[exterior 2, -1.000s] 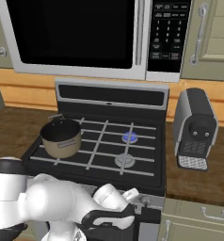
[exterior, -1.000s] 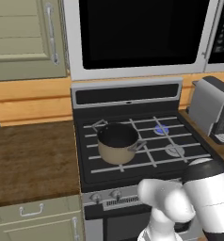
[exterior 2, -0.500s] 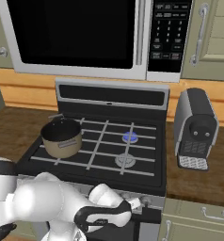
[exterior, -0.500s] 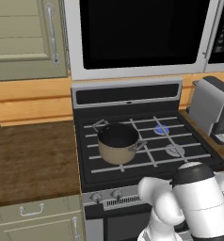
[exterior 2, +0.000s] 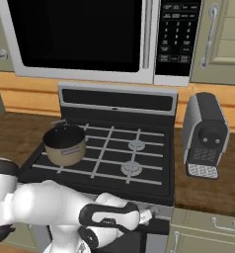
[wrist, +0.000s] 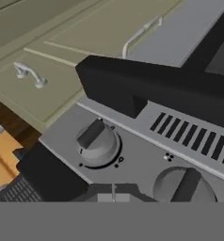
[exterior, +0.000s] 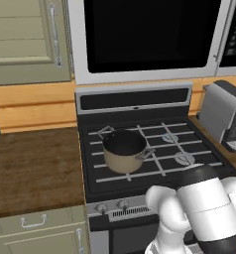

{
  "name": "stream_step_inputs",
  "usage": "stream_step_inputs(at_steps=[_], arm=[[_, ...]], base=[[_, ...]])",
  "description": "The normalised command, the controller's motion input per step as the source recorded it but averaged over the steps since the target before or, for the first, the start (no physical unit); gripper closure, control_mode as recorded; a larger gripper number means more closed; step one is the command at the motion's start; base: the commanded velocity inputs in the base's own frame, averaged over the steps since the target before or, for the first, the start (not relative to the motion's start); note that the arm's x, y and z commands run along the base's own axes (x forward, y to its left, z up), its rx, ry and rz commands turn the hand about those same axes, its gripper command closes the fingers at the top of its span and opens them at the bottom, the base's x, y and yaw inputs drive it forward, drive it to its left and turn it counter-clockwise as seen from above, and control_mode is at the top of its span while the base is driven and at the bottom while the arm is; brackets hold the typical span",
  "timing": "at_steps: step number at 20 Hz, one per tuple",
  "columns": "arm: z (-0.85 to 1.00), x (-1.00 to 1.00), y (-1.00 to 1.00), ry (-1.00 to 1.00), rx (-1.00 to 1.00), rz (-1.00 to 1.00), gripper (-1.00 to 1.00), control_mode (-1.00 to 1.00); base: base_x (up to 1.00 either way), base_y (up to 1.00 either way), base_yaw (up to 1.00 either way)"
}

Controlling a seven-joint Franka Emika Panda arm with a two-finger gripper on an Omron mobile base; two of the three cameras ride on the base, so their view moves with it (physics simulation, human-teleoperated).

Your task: Turn off the rear right burner of the stove.

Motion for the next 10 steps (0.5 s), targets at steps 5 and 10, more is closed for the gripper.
stream_step_inputs(at_steps=[5,10], arm=[[-0.19,-0.05,-0.20,0.00,0.03,-0.44,1.00,-1.00],[-0.63,0.00,-0.28,0.06,0.04,-0.93,1.00,-1.00]], base=[[0.00,0.00,0.00],[0.00,0.00,0.00]])
